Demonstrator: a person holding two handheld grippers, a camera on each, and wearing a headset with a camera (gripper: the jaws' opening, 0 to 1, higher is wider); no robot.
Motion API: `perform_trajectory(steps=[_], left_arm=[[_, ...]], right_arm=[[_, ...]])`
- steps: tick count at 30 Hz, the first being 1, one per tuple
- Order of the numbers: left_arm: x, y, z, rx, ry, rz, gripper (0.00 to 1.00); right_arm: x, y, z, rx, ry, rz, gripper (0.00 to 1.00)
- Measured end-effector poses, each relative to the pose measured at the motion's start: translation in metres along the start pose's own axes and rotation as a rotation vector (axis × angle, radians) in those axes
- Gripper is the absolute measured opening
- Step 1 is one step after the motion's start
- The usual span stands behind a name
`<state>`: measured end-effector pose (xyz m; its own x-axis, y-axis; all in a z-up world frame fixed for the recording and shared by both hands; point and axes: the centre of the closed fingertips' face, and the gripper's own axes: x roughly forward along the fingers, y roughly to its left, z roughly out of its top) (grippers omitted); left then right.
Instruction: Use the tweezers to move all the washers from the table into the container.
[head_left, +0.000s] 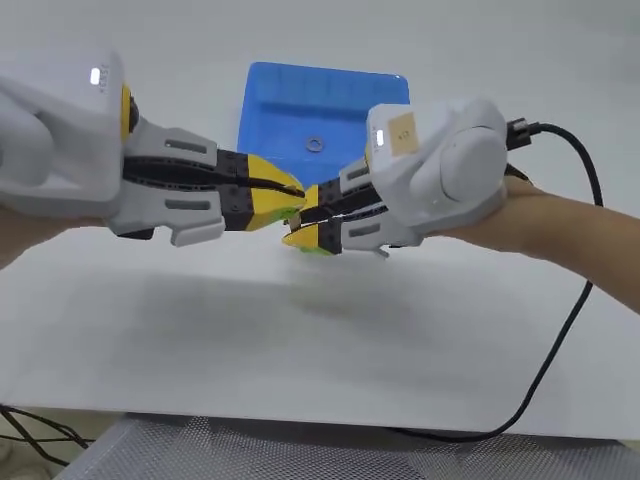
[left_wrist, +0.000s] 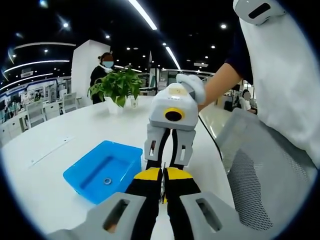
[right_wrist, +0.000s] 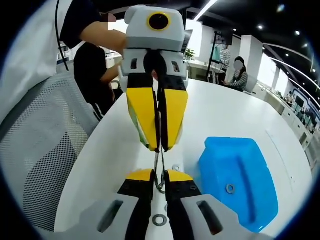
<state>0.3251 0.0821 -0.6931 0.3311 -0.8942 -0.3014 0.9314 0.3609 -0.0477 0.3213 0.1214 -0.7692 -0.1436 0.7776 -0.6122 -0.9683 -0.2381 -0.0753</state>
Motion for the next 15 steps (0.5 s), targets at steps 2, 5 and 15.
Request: perform_trajectory(steps=[2, 5, 15], left_arm=[[-0.001, 0.001, 0.0, -0.009, -0.003, 0.009, 0.06], [-0.002, 0.0, 0.0, -0.021, -0.005, 0.017, 0.06], [-0.015, -0.001, 0.016, -0.044, -0.043, 0.046, 0.11]], right_arm=[[0.0, 0.0, 0.0, -0.01, 0.0, -0.005, 0.09], [0.001, 0.001, 0.0, 0.009, -0.009, -0.004, 0.09], [-0.01, 0.002, 0.005, 0.037, -0.028, -0.033, 0.09]])
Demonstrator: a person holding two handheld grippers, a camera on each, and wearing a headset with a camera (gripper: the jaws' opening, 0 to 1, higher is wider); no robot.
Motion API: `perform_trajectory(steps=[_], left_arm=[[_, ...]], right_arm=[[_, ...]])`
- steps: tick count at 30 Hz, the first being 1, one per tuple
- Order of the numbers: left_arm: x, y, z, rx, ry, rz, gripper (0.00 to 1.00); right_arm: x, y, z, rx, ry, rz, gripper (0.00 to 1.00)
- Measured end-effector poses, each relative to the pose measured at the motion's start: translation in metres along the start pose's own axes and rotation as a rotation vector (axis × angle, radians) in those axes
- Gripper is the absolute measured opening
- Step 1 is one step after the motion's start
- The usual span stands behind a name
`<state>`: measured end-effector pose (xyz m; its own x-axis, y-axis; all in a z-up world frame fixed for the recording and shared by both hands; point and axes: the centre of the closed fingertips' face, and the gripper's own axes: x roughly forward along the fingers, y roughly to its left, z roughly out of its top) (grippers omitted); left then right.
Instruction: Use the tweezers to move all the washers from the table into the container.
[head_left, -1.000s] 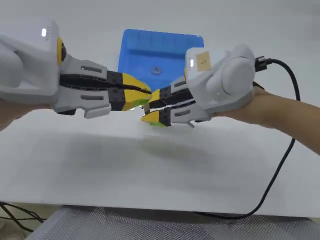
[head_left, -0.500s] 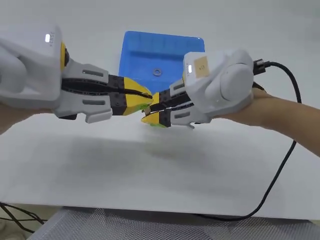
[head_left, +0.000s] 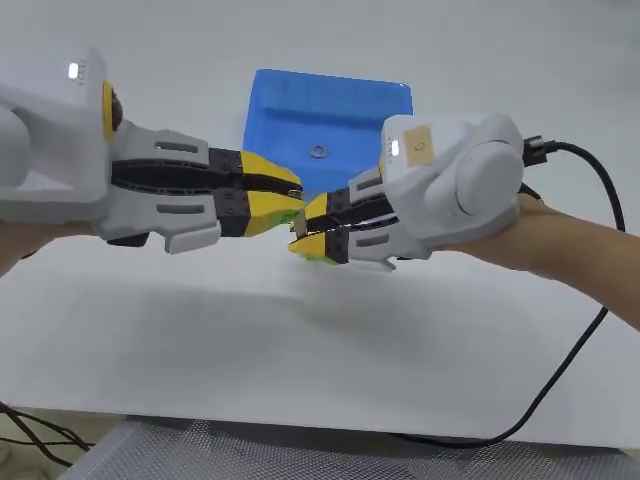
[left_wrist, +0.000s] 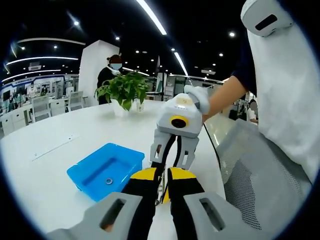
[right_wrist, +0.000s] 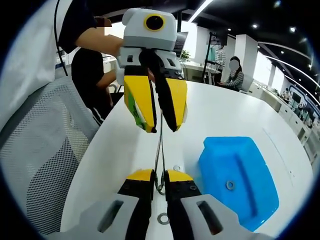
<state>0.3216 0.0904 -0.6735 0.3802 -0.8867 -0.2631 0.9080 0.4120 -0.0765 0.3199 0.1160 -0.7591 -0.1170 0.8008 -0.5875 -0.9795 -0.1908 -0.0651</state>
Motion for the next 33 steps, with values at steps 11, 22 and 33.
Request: perform_trajectory(steps=[11, 22, 33], left_arm=[[-0.019, 0.0, 0.011, 0.015, -0.012, 0.036, 0.15], [-0.037, 0.003, 0.009, 0.014, -0.005, 0.074, 0.2], [-0.048, 0.016, 0.019, 0.019, -0.054, 0.14, 0.24]], right_arm=[[-0.01, 0.004, 0.015, -0.011, -0.015, -0.012, 0.09], [-0.038, -0.015, 0.047, -0.035, -0.059, -0.061, 0.09], [-0.063, -0.042, 0.055, -0.033, -0.086, -0.125, 0.09]])
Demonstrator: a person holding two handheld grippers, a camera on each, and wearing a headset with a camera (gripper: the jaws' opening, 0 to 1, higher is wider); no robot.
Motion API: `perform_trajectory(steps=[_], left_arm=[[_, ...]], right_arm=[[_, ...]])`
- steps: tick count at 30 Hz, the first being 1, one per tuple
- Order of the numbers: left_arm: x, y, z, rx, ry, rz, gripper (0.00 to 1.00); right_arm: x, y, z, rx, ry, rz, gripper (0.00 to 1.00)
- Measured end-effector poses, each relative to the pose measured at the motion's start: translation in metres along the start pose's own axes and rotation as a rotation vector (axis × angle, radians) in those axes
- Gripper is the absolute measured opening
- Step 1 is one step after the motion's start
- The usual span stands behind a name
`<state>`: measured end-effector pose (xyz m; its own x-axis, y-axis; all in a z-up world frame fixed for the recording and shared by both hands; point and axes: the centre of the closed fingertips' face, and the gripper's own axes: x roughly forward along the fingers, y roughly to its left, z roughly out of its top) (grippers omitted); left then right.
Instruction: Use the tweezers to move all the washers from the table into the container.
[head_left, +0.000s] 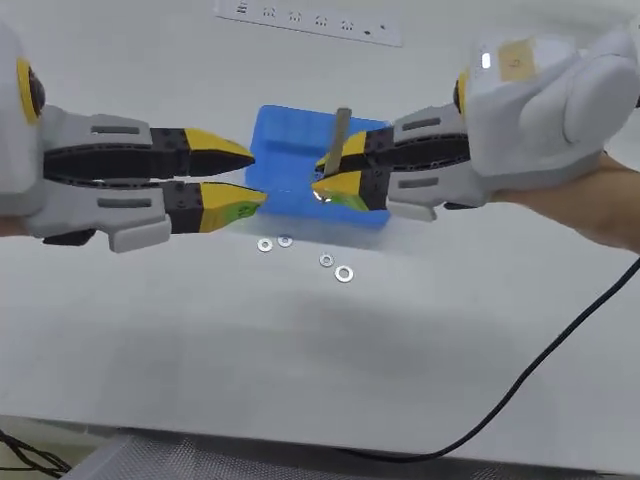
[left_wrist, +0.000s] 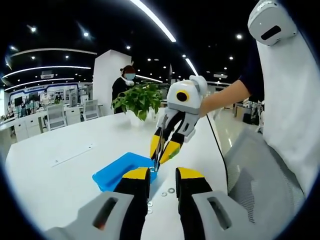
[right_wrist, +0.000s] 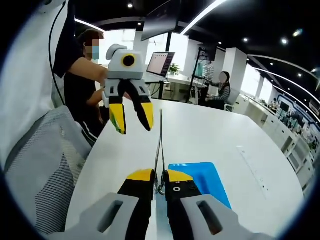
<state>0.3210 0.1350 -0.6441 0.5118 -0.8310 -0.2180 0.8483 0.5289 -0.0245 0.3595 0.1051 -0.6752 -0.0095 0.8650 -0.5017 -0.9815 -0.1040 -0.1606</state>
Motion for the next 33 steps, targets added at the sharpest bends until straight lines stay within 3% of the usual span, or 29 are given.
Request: perform_trajectory(steps=[13, 25, 33], left_arm=[[0.005, 0.007, -0.004, -0.011, 0.011, -0.003, 0.32], [0.009, 0.02, -0.002, -0.023, 0.006, 0.022, 0.47], [0.011, 0.021, -0.006, -0.034, 0.012, 0.039, 0.54]], right_arm=[[-0.006, -0.037, -0.003, 0.004, -0.007, -0.051, 0.09], [0.005, -0.071, -0.035, 0.064, 0.006, -0.101, 0.09], [0.016, -0.08, -0.053, 0.093, 0.016, -0.097, 0.09]])
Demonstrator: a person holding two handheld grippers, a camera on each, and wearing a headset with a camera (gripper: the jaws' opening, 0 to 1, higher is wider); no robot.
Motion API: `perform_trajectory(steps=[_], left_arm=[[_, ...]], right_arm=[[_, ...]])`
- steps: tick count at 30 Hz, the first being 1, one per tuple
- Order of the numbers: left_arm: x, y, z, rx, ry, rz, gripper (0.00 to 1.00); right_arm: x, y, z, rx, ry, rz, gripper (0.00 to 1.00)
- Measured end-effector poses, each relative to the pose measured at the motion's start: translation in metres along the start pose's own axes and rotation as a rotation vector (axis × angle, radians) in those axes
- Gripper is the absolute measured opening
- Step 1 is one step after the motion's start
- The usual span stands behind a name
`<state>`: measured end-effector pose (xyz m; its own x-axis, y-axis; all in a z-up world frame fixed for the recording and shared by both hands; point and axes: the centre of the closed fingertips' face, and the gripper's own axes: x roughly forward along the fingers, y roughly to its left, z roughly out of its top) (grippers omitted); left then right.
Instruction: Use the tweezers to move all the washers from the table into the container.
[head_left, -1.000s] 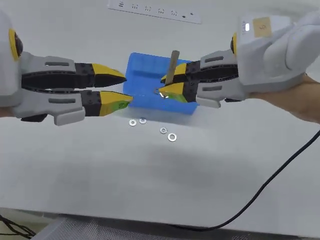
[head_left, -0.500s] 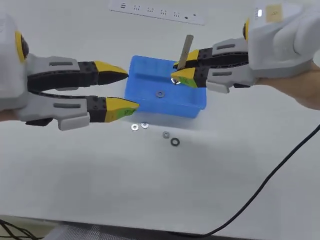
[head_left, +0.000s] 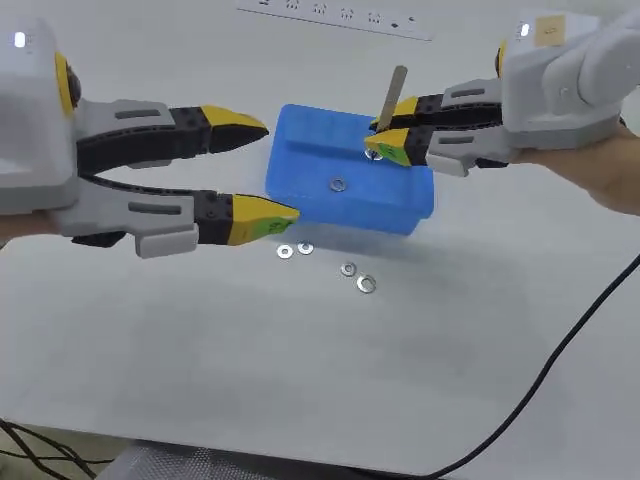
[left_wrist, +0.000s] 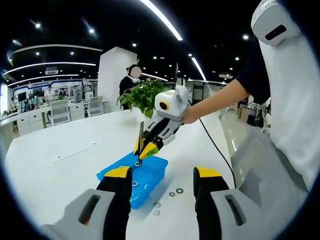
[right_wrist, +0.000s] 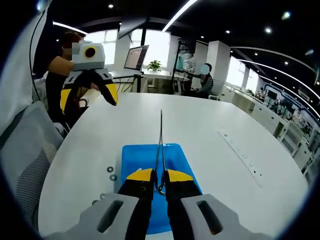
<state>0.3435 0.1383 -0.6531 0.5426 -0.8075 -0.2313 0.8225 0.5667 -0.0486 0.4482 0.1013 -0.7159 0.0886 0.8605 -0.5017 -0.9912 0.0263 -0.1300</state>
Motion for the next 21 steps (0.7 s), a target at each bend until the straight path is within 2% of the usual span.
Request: perform_trajectory(steps=[5, 7, 8, 11, 17, 21], left_arm=[[0.0, 0.003, -0.002, -0.007, -0.005, 0.021, 0.61], [0.0, 0.008, 0.004, 0.012, -0.053, 0.06, 0.61], [0.0, 0.005, 0.004, 0.005, -0.055, 0.048, 0.61], [-0.001, 0.006, -0.002, 0.024, -0.033, 0.052, 0.61], [0.002, 0.015, -0.011, 0.024, -0.022, 0.088, 0.62], [0.003, 0.019, -0.015, -0.006, -0.012, 0.095, 0.63]], right_arm=[[0.011, -0.001, -0.013, 0.017, 0.014, 0.011, 0.09], [0.013, 0.0, -0.015, 0.02, 0.017, 0.013, 0.09], [0.014, 0.0, -0.017, 0.021, 0.019, 0.018, 0.09], [0.016, 0.002, -0.018, 0.022, 0.02, 0.025, 0.1], [0.021, 0.004, -0.022, 0.026, 0.025, 0.031, 0.1], [0.025, 0.008, -0.025, 0.022, 0.03, 0.041, 0.1]])
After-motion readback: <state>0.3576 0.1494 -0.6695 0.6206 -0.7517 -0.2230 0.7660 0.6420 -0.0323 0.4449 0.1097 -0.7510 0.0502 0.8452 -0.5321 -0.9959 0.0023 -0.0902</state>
